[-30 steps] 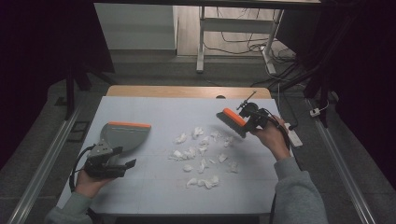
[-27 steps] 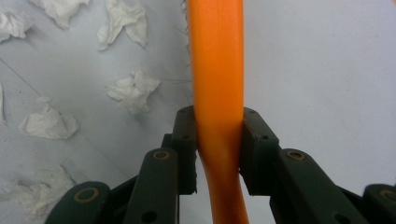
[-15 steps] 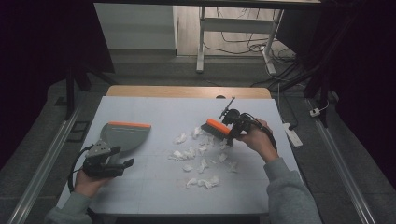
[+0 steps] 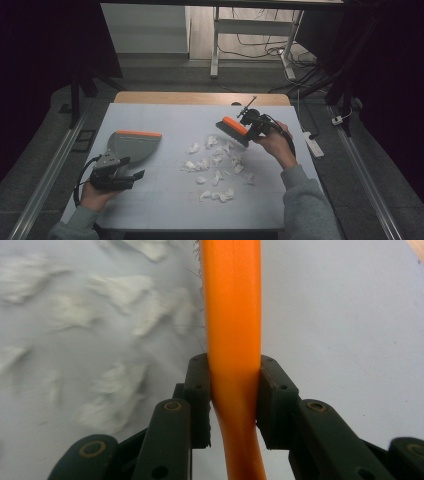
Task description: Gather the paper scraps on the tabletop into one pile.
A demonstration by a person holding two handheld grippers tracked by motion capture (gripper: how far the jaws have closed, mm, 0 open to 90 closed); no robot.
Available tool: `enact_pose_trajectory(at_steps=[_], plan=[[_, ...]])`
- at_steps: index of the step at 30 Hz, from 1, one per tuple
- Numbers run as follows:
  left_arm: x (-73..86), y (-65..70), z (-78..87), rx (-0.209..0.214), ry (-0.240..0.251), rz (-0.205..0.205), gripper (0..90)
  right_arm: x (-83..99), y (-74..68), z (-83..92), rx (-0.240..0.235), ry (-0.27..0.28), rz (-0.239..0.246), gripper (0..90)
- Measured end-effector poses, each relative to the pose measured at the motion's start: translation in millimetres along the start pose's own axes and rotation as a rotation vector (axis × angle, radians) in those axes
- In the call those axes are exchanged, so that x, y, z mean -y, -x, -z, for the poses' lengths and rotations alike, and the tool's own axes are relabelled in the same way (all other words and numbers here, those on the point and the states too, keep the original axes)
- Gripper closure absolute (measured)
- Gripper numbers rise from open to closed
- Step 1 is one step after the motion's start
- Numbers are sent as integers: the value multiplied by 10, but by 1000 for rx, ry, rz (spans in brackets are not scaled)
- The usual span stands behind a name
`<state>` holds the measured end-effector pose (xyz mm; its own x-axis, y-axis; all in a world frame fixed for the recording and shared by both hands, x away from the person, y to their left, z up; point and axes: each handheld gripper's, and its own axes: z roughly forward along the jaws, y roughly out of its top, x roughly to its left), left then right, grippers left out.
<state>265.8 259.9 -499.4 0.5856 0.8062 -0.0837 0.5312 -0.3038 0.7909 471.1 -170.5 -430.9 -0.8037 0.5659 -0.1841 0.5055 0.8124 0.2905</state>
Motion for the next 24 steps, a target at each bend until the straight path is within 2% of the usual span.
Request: enact_pose_trajectory(at_steps=[3, 4, 5, 6, 7, 8, 9, 10, 11, 12, 13, 14, 15, 18, 24], plan=[[4, -2, 3, -1, 1, 2, 252, -32, 26, -141, -7, -41, 9, 704], [5, -4, 4, -1, 1, 3, 252, -52, -5, -150, -37, -31, 19, 704], [7, -6, 3, -1, 1, 4, 252, -52, -5, -150, -37, -31, 19, 704], [8, -8, 2, -1, 1, 5, 253, -67, -97, -137, -38, -54, 66, 705], [8, -9, 2, -2, 1, 6, 253, -64, -156, -126, -39, -67, 81, 705], [8, -9, 1, -1, 1, 5, 253, -64, -156, -126, -39, -67, 81, 705], [8, -8, 1, 0, 1, 4, 253, -51, -201, -114, -43, -72, 105, 705], [8, -6, 0, 0, 0, 4, 253, -5, -280, -78, -65, -76, 125, 705], [7, -3, 0, 1, 0, 2, 253, -5, -280, -78, -65, -76, 125, 705], [6, -1, -1, 2, -1, 1, 254, 58, -334, -33, -109, -71, 138, 705], [5, 1, -2, 2, -2, 0, 254, 58, -334, -33, -109, -71, 138, 705], [4, 2, -3, 2, -2, -2, 254, 122, -388, 8, -164, -59, 162, 705], [3, 5, -3, 1, -2, -3, 254, 148, -413, 29, -180, -51, 174, 705], [1, 8, -8, 0, -5, -4, 254, 189, -426, 110, -171, -10, 171, 704], [-1, 8, -11, -3, -6, -1, 254, 91, -262, 210, -103, 89, 119, 704]])
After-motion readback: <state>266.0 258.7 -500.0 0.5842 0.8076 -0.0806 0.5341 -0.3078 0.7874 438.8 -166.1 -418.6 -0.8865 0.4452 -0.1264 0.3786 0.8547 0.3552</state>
